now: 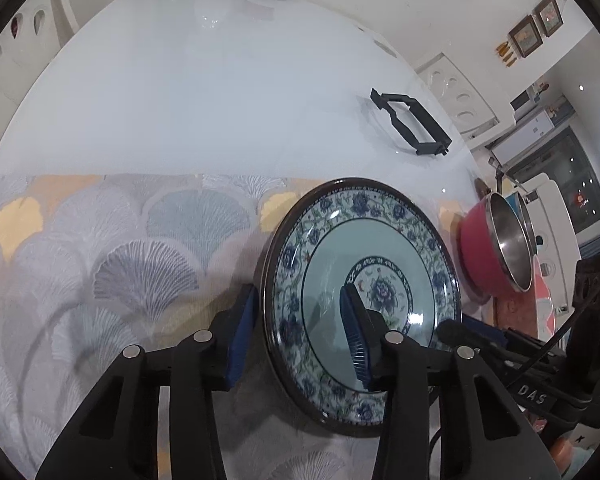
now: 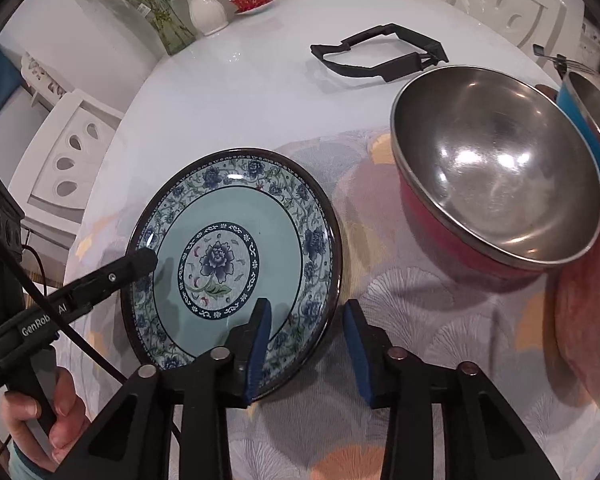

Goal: Organize plates and bowls
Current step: 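Grasp the rim of the remaining blue-and-white plate with the left tool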

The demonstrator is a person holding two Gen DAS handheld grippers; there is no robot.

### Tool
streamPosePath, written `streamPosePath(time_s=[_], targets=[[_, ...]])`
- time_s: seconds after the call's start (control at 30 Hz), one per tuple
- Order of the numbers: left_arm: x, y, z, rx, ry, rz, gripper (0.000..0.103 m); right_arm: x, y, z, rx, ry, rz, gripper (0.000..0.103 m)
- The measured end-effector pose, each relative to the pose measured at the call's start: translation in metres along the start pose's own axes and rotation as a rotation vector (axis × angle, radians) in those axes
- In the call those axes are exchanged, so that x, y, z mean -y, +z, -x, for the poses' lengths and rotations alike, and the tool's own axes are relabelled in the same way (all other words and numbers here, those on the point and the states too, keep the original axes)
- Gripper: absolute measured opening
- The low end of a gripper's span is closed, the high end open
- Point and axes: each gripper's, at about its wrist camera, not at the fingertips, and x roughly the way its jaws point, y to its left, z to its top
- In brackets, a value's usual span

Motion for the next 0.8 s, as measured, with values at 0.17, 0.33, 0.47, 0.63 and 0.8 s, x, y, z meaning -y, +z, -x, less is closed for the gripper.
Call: streamPosePath(time_s=[0.17,0.33,0.47,0.63,0.8], targets=[[0.002,0.004,-0.006,0.003,0.004,-0.008,0.034,-0.003,0.0,-0.008,-0.001,-0.001,0.017,0.029],[0.001,0.005,-0.006,0.012,0.004,-0.006,0.031,-0.003,0.0,-0.008,0.001,0.006,0.033,0.029],[0.001,0.001,-0.001,0.016,-0.005,-0.012,0.031,-0.005,-0.002,-0.006,-0.002,0.008,0.051,0.028],[0.003,-0.009,0.015,0.036,-0.001,-0.027,0.031,-0.011,-0.01,0.002,-0.011,0.028,0.068,0.028],[0.007,-0.022,0.034,0.055,0.016,-0.04,0.031,-0.022,-0.021,0.017,-0.007,0.045,0.101,0.028]])
